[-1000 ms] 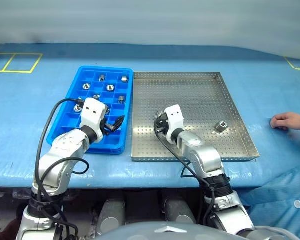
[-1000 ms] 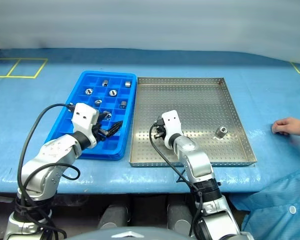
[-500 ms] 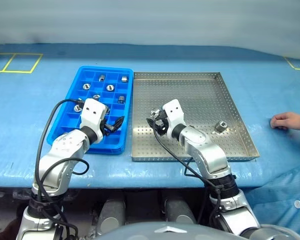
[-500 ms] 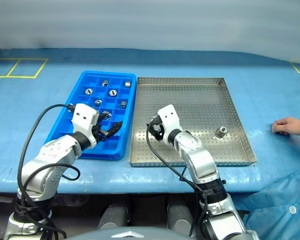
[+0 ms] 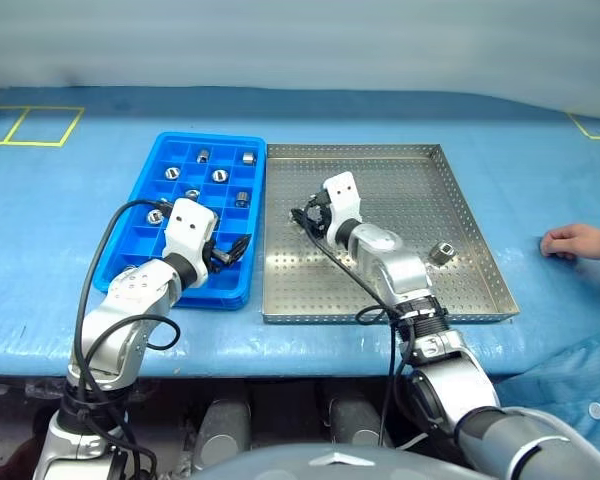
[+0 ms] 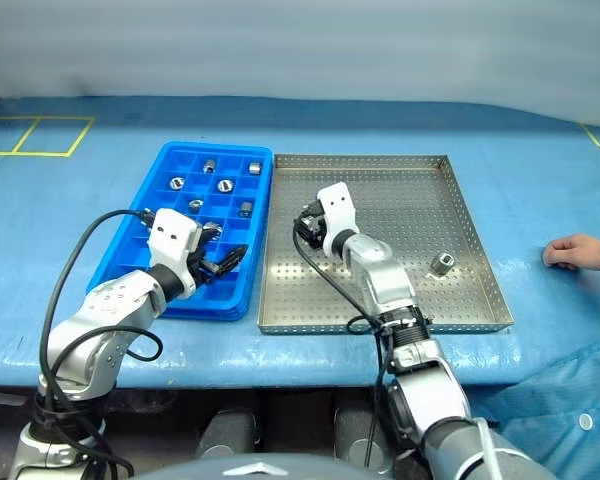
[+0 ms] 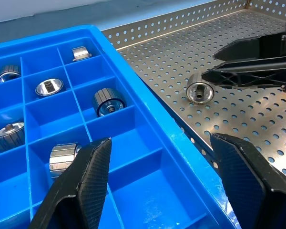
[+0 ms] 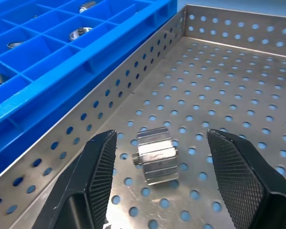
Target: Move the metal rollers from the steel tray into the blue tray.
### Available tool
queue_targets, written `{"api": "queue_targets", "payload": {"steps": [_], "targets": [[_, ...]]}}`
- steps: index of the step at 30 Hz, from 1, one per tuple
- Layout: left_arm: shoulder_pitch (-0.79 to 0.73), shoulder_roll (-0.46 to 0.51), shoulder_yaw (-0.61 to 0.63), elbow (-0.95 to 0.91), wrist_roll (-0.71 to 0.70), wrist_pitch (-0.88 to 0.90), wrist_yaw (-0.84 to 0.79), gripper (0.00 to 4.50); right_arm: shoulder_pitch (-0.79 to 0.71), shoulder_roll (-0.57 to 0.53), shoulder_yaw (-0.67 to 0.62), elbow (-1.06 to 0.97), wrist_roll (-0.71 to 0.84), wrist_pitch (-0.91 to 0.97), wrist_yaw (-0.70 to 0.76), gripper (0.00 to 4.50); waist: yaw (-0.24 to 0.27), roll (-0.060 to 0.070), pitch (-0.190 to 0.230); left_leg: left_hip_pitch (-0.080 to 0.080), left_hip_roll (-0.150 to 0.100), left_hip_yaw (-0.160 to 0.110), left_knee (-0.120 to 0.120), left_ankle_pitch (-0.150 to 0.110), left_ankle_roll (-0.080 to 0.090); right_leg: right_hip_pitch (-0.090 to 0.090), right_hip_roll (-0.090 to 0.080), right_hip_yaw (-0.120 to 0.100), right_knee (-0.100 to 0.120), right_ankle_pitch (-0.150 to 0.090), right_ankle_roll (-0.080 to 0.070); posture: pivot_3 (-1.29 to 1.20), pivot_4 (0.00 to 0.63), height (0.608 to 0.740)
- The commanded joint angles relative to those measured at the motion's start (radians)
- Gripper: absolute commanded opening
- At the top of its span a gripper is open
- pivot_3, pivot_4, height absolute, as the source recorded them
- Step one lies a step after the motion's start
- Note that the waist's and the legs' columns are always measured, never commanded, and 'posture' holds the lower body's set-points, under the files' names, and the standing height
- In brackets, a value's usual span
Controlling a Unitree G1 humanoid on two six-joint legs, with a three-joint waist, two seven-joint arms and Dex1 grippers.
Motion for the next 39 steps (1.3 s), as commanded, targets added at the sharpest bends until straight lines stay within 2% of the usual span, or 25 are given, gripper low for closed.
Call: {"api": "queue_targets", "payload": {"steps": [1,3,6,14,27,29,32,39], "targets": [[0.004,0.003,0.016,-0.032,0.011,-0.008,0.009,3.62,-0.042,0.02,-0.031,0.055,0.025,-0.039,0.019,3.19,0.0,0.0,0.0,0.0,0.0,0.0,0.0,0.0,0.0,0.0,0.0,0.0,0.0,0.0,0.0,0.11,0.15,0.74],[0.008,0.004,0.017,-0.037,0.01,-0.006,0.011,3.62,-0.056,0.027,-0.034,0.104,0.015,-0.068,0.016,3.19,0.001,0.0,0.0,0.0,0.0,0.0,0.0,0.0,0.0,0.0,0.0,0.0,0.0,0.0,0.0,0.12,0.15,0.74],[0.011,0.004,0.015,-0.041,0.011,-0.003,0.016,3.62,-0.094,0.041,-0.063,0.205,0.009,-0.14,-0.017,2.63,0.003,0.0,0.0,0.0,0.0,0.0,0.0,0.0,0.0,0.0,0.0,0.0,0.0,0.0,0.0,0.13,0.15,0.74],[0.02,0.001,0.017,-0.05,0.012,-0.001,0.028,3.62,-0.146,0.042,-0.105,0.322,0.014,-0.235,-0.022,0.03,0.008,0.0,0.0,0.0,0.0,0.0,-0.001,0.0,0.0,0.0,0.0,0.0,0.0,0.0,0.0,0.14,0.15,0.74],[0.009,-0.003,0.003,-0.034,0.013,-0.007,0.033,3.62,-0.128,0.048,-0.127,0.314,0.015,-0.284,-0.022,0.03,0.011,0.0,0.0,0.001,0.0,0.0,-0.001,0.0,0.0,0.0,0.0,0.0,0.0,0.0,0.0,0.12,0.15,0.74],[0.009,-0.002,0.001,-0.034,0.013,-0.007,0.031,3.62,-0.131,0.068,-0.17,0.292,0.079,-0.291,0.009,0.03,0.01,0.0,0.0,0.001,0.0,0.0,-0.001,0.0,0.0,0.0,0.0,0.0,0.0,0.0,0.0,0.12,0.15,0.74],[0.007,-0.003,-0.005,-0.032,0.023,-0.008,0.04,3.62,-0.136,0.055,-0.147,0.289,0.072,-0.292,0.075,0.03,0.01,0.0,0.0,0.001,0.0,0.0,-0.001,0.0,0.0,0.0,0.0,0.0,0.0,0.0,0.0,0.12,0.15,0.74],[0.01,-0.009,0.0,-0.037,0.031,-0.006,0.042,3.62,-0.221,0.057,-0.166,0.452,0.044,-0.362,0.024,2.18,0.01,0.001,0.0,0.001,0.0,0.0,-0.001,0.0,0.0,0.0,0.0,0.0,0.0,0.0,0.0,0.14,0.15,0.74]]}}
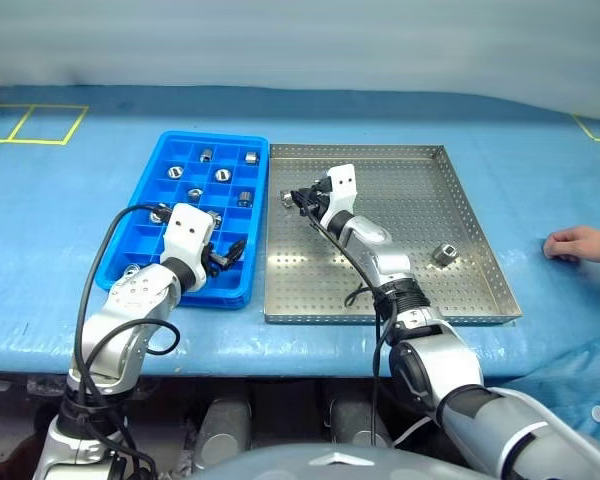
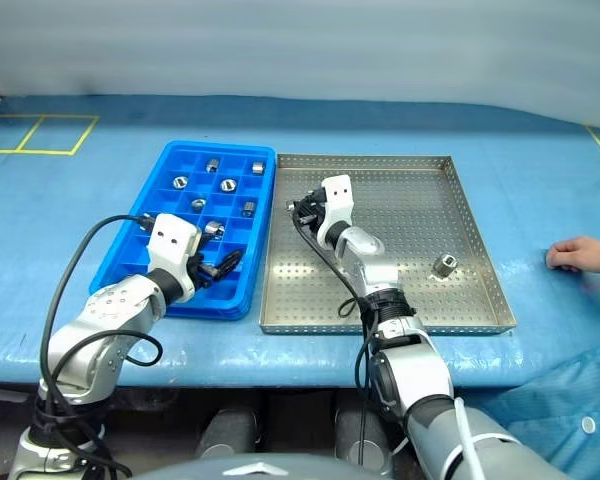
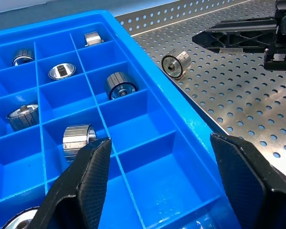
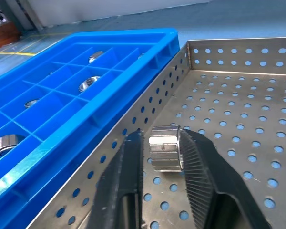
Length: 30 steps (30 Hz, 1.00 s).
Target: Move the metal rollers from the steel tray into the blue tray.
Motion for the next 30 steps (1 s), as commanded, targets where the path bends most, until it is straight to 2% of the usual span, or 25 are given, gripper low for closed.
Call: {"api": "queue_targets", "payload": {"steps": [1,9,13,15,17,20,24,30], "targets": [[-0.008,-0.006,0.007,-0.037,0.008,-0.01,0.005,3.62,-0.078,0.001,-0.027,0.093,-0.004,-0.063,-0.017,2.18,0.0,0.0,0.0,0.0,0.0,0.0,0.0,0.0,0.0,0.0,0.0,0.0,0.0,0.0,0.0,0.14,0.15,0.74],[0.007,-0.01,0.012,-0.049,0.015,-0.009,0.007,3.62,-0.174,0.005,-0.067,0.299,-0.001,-0.123,-0.015,2.18,0.005,0.0,0.0,0.0,0.0,0.0,-0.001,0.0,0.0,0.0,0.0,0.0,0.0,0.0,0.0,0.17,0.15,0.74],[0.008,-0.02,0.01,-0.062,0.011,-0.015,0.008,3.62,-0.155,0.003,-0.042,0.24,-0.035,-0.154,-0.058,2.18,0.008,0.0,0.0,0.0,0.0,0.0,-0.001,0.0,0.0,0.0,0.0,0.0,0.0,0.0,0.0,0.18,0.15,0.74],[-0.005,-0.029,0.005,-0.065,0.006,-0.021,0.005,3.62,-0.103,-0.008,-0.011,0.104,-0.068,-0.159,-0.084,2.18,0.012,0.0,0.0,0.0,0.0,0.0,-0.001,0.0,0.0,0.0,0.0,0.0,0.0,0.0,0.0,0.17,0.15,0.74],[-0.034,-0.046,-0.001,-0.06,0.0,-0.031,0.0,3.62,-0.01,-0.021,0.014,-0.138,-0.067,-0.101,-0.078,2.18,0.016,0.0,0.0,0.0,0.0,0.0,-0.001,0.0,0.0,0.0,0.0,0.0,0.0,0.0,0.0,0.16,0.15,0.74],[-0.103,-0.082,-0.027,-0.015,0.003,-0.045,-0.006,3.62,0.15,-0.069,0.062,-0.524,-0.096,0.046,-0.092,3.07,0.029,0.001,0.0,-0.003,-0.001,-0.004,-0.001,0.0,0.0,0.0,0.0,-0.002,0.0,0.0,0.0,0.12,0.15,0.74],[-0.215,-0.136,-0.094,0.117,0.045,-0.094,-0.007,3.62,0.337,-0.098,0.047,-0.925,-0.06,0.2,-0.137,4.35,0.027,0.001,0.0,-0.002,-0.002,-0.004,0.0,0.0,-0.001,0.0,-0.001,-0.002,-0.001,0.0,0.0,0.06,0.15,0.74],[-0.379,-0.229,-0.127,0.36,0.123,-0.196,0.04,3.62,0.545,-0.115,0.088,-1.233,-0.025,0.371,-0.15,4.35,-0.004,0.002,0.0,-0.001,-0.001,-0.002,0.003,0.001,0.0,0.001,-0.001,-0.001,0.0,0.0,0.001,-0.03,0.15,0.74]]}}
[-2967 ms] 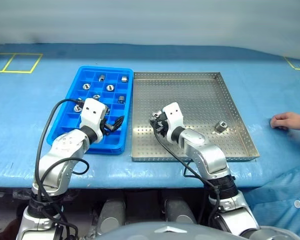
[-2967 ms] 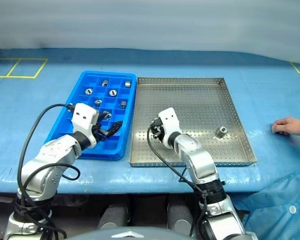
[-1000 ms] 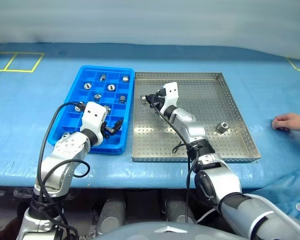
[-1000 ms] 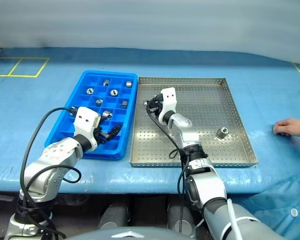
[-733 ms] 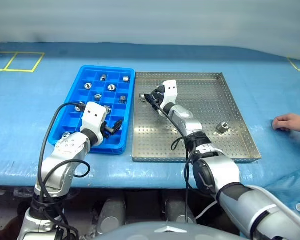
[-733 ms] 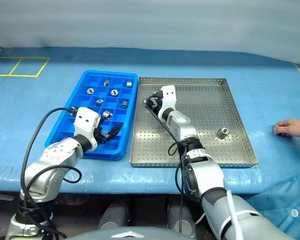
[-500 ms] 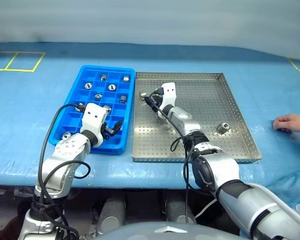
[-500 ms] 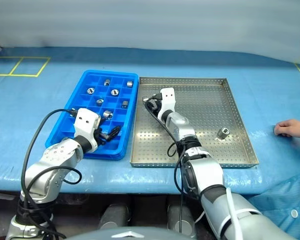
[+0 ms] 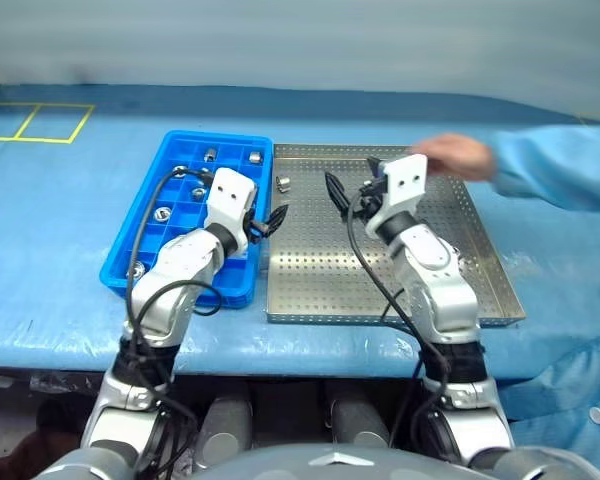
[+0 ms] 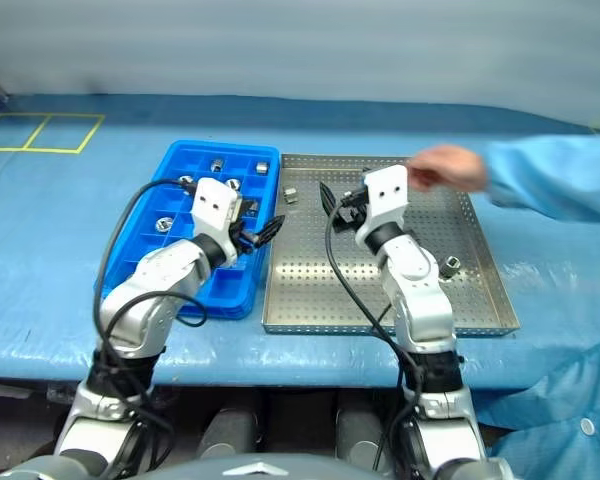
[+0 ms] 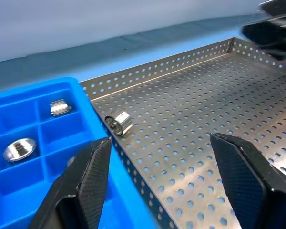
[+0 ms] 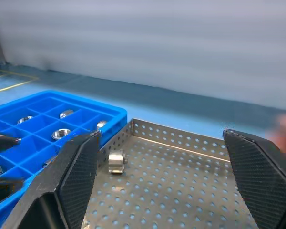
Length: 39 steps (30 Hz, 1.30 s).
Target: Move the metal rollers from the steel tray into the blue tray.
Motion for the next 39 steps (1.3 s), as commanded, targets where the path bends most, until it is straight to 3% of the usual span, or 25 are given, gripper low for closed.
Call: {"api": "queue_targets", "payload": {"steps": [1,8,18,24,29,33,39], "targets": [[-0.09,-0.036,-0.014,0.092,0.044,-0.073,0.013,3.62,0.078,0.004,0.044,-0.156,0.023,0.076,-0.014,4.35,-0.01,0.0,0.0,0.0,0.0,0.0,0.001,0.0,0.0,0.0,0.0,0.0,0.0,0.0,0.0,-0.05,0.15,0.74],[-0.087,-0.046,-0.018,0.1,0.048,-0.102,-0.038,3.62,0.169,0.002,0.054,-0.191,-0.015,0.138,-0.085,4.35,-0.055,0.0,0.0,0.0,0.0,0.003,0.001,0.0,0.0,-0.001,0.0,0.003,0.0,0.001,0.001,-0.09,0.15,0.74],[-0.009,-0.008,-0.018,0.004,0.036,-0.076,-0.088,3.62,0.143,-0.008,0.063,-0.142,-0.015,0.174,-0.085,4.35,-0.055,0.0,0.0,-0.001,0.0,0.003,0.001,0.0,0.0,-0.001,0.0,0.003,0.0,0.001,0.001,-0.05,0.15,0.74],[0.032,0.05,0.023,-0.075,0.018,-0.045,-0.115,3.62,0.123,-0.016,0.074,-0.106,0.007,0.219,-0.053,4.35,-0.051,0.0,0.0,0.0,0.0,0.003,0.001,0.0,0.0,-0.001,0.0,0.003,0.0,0.001,0.001,-0.02,0.15,0.74],[0.122,0.176,0.11,-0.207,-0.039,0.021,-0.186,3.62,0.126,-0.028,0.098,-0.083,0.109,0.238,0.083,4.35,-0.055,0.0,0.0,0.0,0.001,0.003,0.0,0.0,0.0,-0.002,0.0,0.003,0.0,0.0,0.0,-0.01,0.15,0.74],[0.154,0.268,0.147,-0.241,-0.032,0.054,-0.195,3.62,0.056,-0.035,0.08,0.032,0.14,0.179,0.143,4.35,-0.048,0.001,0.0,0.0,0.001,0.002,0.0,0.0,0.0,-0.001,0.0,0.002,0.001,0.0,0.0,0.02,0.15,0.74],[0.209,0.289,0.158,-0.291,-0.04,0.094,-0.177,3.62,-0.148,-0.011,0.09,0.353,0.099,0.047,0.163,4.35,-0.038,0.0,0.0,0.0,0.001,0.003,0.003,0.0,0.0,0.0,0.0,0.002,0.0,0.001,0.001,0.07,0.15,0.74]]}}
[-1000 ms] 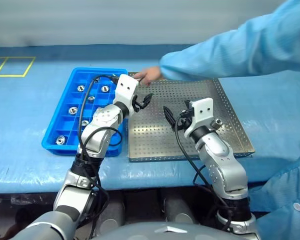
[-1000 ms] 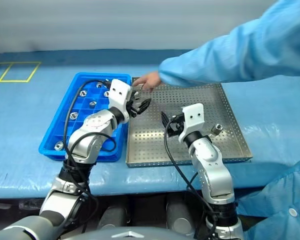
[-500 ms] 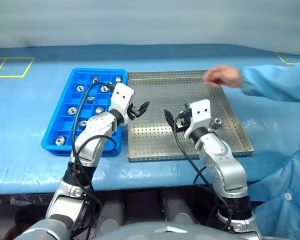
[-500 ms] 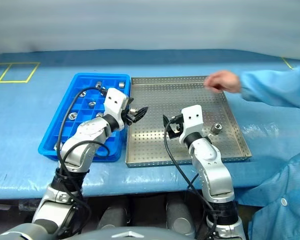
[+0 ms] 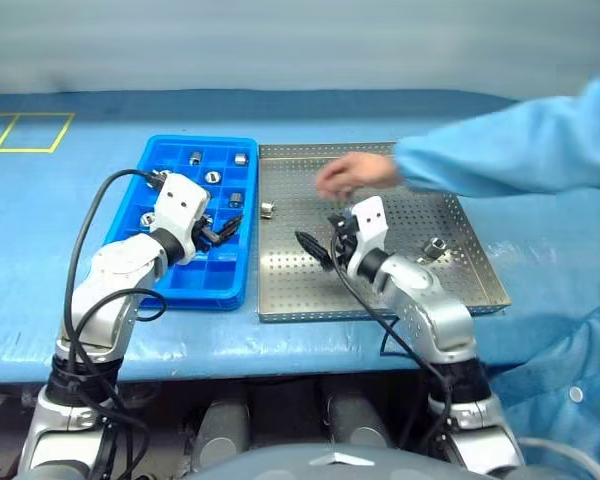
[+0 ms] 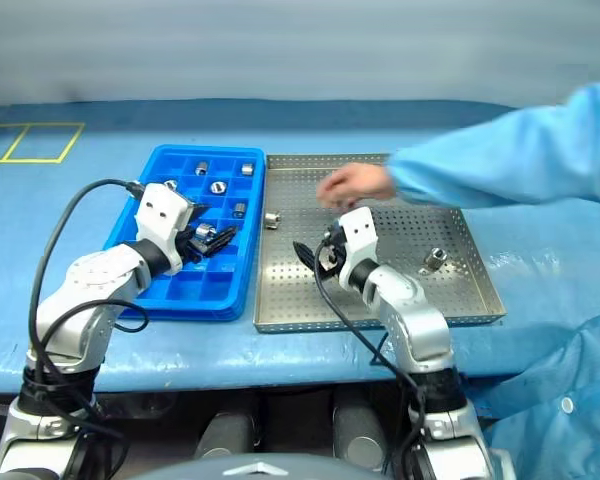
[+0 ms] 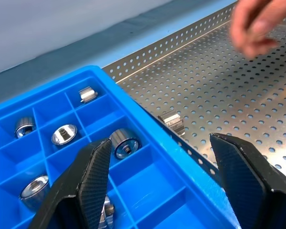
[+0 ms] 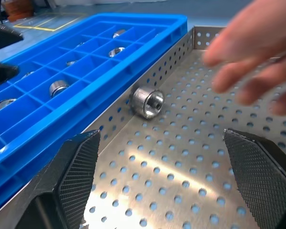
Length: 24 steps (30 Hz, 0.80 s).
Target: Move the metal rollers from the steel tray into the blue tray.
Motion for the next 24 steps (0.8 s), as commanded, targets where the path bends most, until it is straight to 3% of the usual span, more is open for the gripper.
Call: {"api": "queue_targets", "payload": {"steps": [1,11,24], "targets": [[0.03,0.001,-0.003,-0.085,-0.007,0.011,0.007,3.62,-0.098,0.018,0.008,0.153,-0.042,-0.084,-0.001,4.35,0.003,0.0,0.0,0.0,0.0,0.0,-0.001,0.0,0.0,0.0,0.0,0.0,0.0,0.0,0.0,0.08,0.15,0.74],[0.106,0.0,0.022,-0.155,-0.012,0.05,0.036,3.62,-0.114,0.062,0.034,0.232,-0.069,-0.126,0.002,4.35,0.039,0.0,0.0,0.0,0.0,-0.001,-0.008,0.0,0.0,-0.003,0.0,-0.002,0.0,-0.001,-0.002,0.12,0.15,0.74],[0.058,-0.011,-0.027,-0.117,-0.005,0.04,0.034,3.62,-0.046,0.039,0.013,0.177,-0.091,-0.124,-0.044,4.35,0.039,0.0,0.0,0.0,0.0,-0.001,-0.004,0.0,0.0,-0.001,0.0,-0.001,0.0,-0.001,-0.001,0.07,0.15,0.74]]}}
